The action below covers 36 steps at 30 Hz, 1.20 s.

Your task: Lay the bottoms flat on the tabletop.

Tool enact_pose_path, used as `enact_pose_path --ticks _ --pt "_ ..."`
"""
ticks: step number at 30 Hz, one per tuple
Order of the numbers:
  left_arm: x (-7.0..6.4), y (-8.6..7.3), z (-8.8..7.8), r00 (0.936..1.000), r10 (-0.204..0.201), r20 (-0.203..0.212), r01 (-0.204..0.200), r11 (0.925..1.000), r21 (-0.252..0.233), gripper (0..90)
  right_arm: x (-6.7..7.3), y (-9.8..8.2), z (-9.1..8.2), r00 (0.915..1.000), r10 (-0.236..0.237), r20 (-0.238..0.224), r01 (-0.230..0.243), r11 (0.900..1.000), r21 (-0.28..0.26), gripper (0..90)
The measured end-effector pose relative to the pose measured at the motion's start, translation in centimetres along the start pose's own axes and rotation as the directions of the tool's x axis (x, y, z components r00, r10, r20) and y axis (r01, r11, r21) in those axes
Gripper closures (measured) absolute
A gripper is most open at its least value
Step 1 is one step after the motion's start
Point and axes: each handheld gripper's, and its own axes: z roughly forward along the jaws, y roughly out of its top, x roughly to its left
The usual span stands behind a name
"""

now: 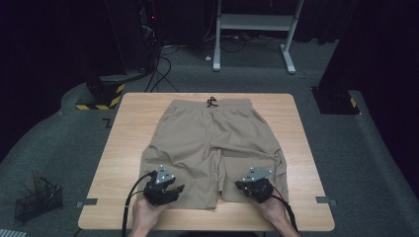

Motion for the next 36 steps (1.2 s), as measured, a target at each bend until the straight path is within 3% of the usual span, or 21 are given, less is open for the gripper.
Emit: enact_pose_path --ticks 6,11,13,17,20,23,26,28,30,33,36 --pt "1.7 1.2 2.9 0.9959 -0.041 -0.08 0.041 0.9992 -0.004 42.5 0.1 -0.8 -1.0 0.999 -0.017 -0.04 0.018 1.0 0.017 89.9" --pt "2.4 0.6 3.8 0.9942 -0.054 -0.092 0.058 0.9974 0.042 42.2 0.1 -1.2 -1.7 0.9979 -0.037 -0.053 0.039 0.998 0.039 89.7" --pt "2.6 0.0 3.4 0.9948 -0.055 -0.086 0.058 0.9978 0.032 43.8 0.0 -1.3 -1.7 0.999 -0.025 -0.037 0.027 0.999 0.029 84.8" --pt "2.9 -0.5 2.6 0.9958 -0.043 -0.081 0.047 0.9981 0.041 59.8 -0.3 -0.4 -0.8 0.9989 0.048 -0.002 -0.048 0.998 -0.035 69.2" --pt "3.2 -0.6 2.1 0.9973 -0.032 -0.066 0.036 0.9972 0.065 76.1 -0.2 1.0 0.3 0.9987 0.051 0.001 -0.051 0.998 -0.046 65.6" --pt "3.6 -0.9 1.7 0.9978 -0.03 -0.06 0.035 0.9964 0.078 86.7 -0.2 2.1 1.7 0.9985 0.054 -0.01 -0.054 0.998 -0.03 68.7" --pt "3.9 -1.1 1.4 0.9972 -0.046 -0.059 0.051 0.9956 0.079 87.7 0.1 2.4 2.5 0.999 0.022 -0.04 -0.023 1.0 -0.017 81.0" --pt "4.0 -1.2 1.4 0.9961 -0.065 -0.061 0.069 0.9954 0.067 80.9 0.6 2.2 2.2 0.9971 -0.018 -0.074 0.017 1.0 -0.012 85.5" --pt "4.1 -1.0 1.4 0.9917 -0.116 -0.056 0.118 0.9926 0.03 64.3 0.9 1.6 1.7 0.9946 -0.047 -0.092 0.045 0.999 -0.02 87.9" --pt "4.0 -0.2 1.8 0.9894 -0.132 -0.06 0.132 0.9912 -0.008 46.8 1.0 0.4 0.7 0.9924 -0.059 -0.108 0.056 0.998 -0.026 88.0" --pt "3.8 0.5 2.4 0.991 -0.123 -0.053 0.122 0.9922 -0.024 43.9 0.7 -0.2 0.1 0.9914 -0.056 -0.119 0.054 0.998 -0.022 82.9"
